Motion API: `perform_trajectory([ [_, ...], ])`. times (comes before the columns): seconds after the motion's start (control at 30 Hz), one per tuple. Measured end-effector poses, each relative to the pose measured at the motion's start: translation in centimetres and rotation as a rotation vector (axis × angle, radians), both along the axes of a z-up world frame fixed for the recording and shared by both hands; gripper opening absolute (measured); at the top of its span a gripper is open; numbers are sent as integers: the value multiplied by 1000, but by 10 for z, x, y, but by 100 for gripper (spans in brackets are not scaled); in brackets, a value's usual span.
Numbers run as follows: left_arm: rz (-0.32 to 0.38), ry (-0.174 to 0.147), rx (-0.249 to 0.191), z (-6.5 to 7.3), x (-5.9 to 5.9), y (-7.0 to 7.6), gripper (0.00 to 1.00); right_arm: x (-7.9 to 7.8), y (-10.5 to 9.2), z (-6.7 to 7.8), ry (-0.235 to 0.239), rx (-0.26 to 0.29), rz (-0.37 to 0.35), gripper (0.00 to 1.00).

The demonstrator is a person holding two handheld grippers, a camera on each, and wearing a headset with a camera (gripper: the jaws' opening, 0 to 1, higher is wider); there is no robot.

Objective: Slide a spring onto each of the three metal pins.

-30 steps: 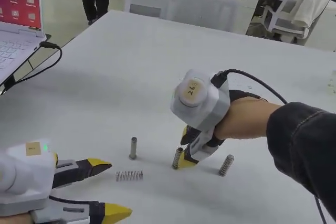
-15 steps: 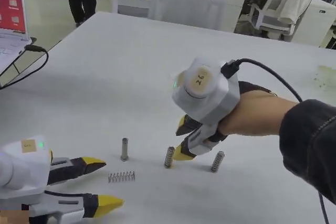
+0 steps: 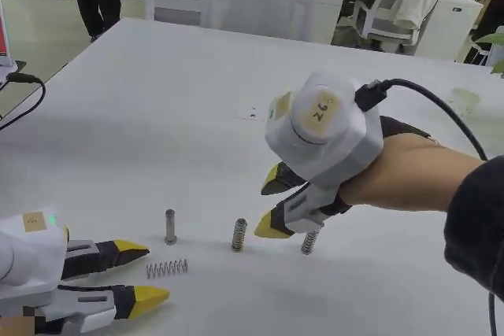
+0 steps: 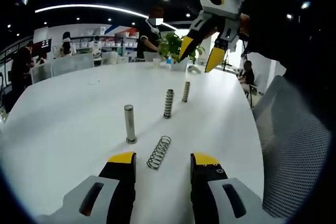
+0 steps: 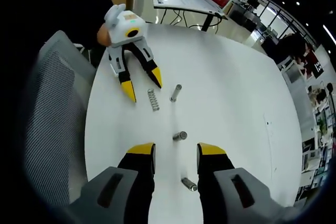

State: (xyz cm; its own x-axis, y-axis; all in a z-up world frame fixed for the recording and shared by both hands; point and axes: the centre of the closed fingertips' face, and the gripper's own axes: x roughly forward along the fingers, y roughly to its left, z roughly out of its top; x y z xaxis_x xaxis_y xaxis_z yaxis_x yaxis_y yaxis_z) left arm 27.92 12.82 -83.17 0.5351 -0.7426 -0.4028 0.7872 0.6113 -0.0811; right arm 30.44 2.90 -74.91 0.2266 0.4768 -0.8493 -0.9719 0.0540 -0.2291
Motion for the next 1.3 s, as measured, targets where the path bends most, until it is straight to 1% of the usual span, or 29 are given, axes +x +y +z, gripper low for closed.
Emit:
perform_trajectory([
  [0.13, -8, 0, 11, -1, 1, 0, 32, -4, -1, 0, 2, 12, -7, 30],
  [0.17, -10, 1, 19, -3, 2, 0, 31, -5, -1, 0, 4, 15, -8, 30],
  [0.3, -29, 1, 34, -5, 1, -1, 22, -6, -3, 0, 3, 15, -13, 30],
  [0.37, -42, 0, 47, -6, 0, -4, 19, -7, -4, 0, 5, 20, -17, 30],
  [0.43, -48, -1, 68, -9, 1, -4, 19, -8, -4, 0, 5, 20, -17, 30],
  [0.5, -54, -4, 73, -10, 1, -5, 17, -10, -4, -1, 9, 22, -19, 30],
  [0.6, -53, -13, 82, -10, 2, -5, 18, -11, -5, -2, 13, 26, -23, 30],
  [0.7, -57, -13, 98, -12, 3, -5, 14, -13, -6, -4, 17, 24, -22, 30],
  [0.77, -58, -19, 113, -12, 3, -5, 11, -13, -6, -4, 19, 25, -23, 30],
  [0.83, -58, -22, 111, -12, 3, -5, 11, -13, -6, -4, 19, 28, -24, 30],
  [0.93, -57, -19, 119, -13, 2, -5, 8, -14, -5, -4, 20, 32, -22, 30],
  [1.07, -60, -17, 119, -13, 1, -6, 3, -16, -3, -5, 23, 33, -15, 29],
  [1.17, -59, -12, 117, -13, 0, -7, 3, -18, -1, -6, 26, 34, -8, 29],
  [1.3, -61, -15, 118, -13, -1, -8, 3, -20, 0, -7, 29, 34, 0, 29],
])
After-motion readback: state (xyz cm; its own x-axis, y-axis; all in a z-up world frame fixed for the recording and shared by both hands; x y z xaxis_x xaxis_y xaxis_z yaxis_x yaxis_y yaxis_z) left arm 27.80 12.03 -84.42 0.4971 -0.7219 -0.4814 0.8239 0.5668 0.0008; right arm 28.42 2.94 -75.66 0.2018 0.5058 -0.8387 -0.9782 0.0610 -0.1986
